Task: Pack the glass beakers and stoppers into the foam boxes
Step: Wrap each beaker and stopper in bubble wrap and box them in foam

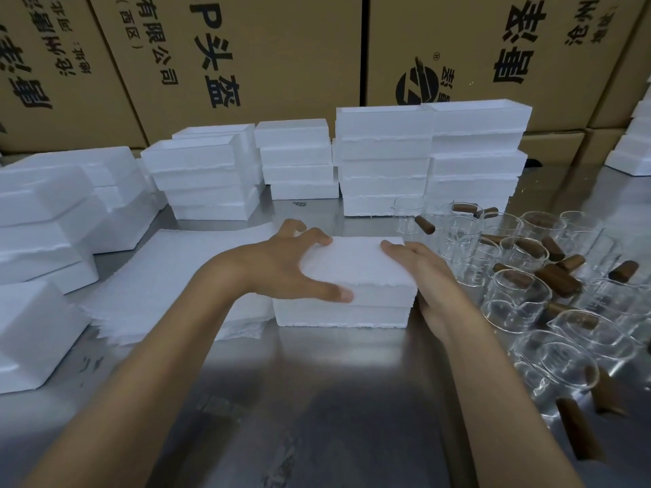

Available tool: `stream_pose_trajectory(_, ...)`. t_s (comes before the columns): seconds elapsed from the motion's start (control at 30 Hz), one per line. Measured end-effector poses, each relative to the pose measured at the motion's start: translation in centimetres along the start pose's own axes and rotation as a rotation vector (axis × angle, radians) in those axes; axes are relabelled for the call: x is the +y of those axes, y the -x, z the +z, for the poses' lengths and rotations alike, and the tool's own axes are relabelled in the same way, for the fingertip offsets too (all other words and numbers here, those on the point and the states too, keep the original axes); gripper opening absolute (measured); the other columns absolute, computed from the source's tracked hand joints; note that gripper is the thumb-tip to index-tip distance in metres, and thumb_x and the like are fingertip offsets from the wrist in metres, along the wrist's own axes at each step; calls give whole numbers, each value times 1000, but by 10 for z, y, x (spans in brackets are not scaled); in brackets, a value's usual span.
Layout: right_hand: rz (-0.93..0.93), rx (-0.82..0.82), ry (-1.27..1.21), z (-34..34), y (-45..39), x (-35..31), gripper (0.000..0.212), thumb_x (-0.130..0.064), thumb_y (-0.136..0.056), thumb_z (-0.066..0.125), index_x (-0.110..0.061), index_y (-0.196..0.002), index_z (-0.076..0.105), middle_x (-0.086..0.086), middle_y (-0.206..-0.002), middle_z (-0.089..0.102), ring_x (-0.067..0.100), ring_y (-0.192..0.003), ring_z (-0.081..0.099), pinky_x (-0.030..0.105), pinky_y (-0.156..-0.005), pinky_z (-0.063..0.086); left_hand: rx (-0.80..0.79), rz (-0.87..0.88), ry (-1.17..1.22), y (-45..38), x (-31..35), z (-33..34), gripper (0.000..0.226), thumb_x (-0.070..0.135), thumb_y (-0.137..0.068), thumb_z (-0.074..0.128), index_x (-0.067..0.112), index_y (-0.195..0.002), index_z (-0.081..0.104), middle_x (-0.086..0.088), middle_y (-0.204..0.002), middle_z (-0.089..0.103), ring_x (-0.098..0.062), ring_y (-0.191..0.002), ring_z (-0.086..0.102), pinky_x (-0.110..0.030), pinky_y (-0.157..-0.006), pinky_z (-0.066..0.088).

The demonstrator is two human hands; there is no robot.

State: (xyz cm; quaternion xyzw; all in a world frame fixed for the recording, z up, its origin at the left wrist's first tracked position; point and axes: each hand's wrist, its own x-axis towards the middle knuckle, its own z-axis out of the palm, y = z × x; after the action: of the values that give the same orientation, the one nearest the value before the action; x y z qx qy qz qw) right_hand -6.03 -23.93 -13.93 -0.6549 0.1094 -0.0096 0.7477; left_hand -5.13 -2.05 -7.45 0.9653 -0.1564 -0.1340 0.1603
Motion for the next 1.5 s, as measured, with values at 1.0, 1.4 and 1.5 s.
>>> stream_pose_trajectory(1.0,-33,12,-310,21,21,-5,19,-48,-79,71,-31,-88,73,1,-96,74,28,-95,69,49,-84,53,704,357,-709,24,43,39,89,45,-72,79,25,-148,39,-13,-150,39,-34,-139,35,-59,-119,11)
stream_pose_trajectory(1.4,3,-84,-380,38,38,0,45,-48,-90,59,-9,-112,65,13,-98,68,28,-80,72,40,-70,59,1033,344,-780,70,-4,15,88,31,-61,84,21,-139,45,-14,-141,52,-39,-126,49,-59,-99,33)
stream_pose_trajectory(1.5,20,-13,-260,33,37,8,40,-45,-92,57,-10,-108,66,14,-105,68,32,-90,71,38,-75,54,1133,150,-772,74,-37,-32,87,26,-59,80,18,-140,49,-13,-143,50,-37,-128,48,-56,-100,32)
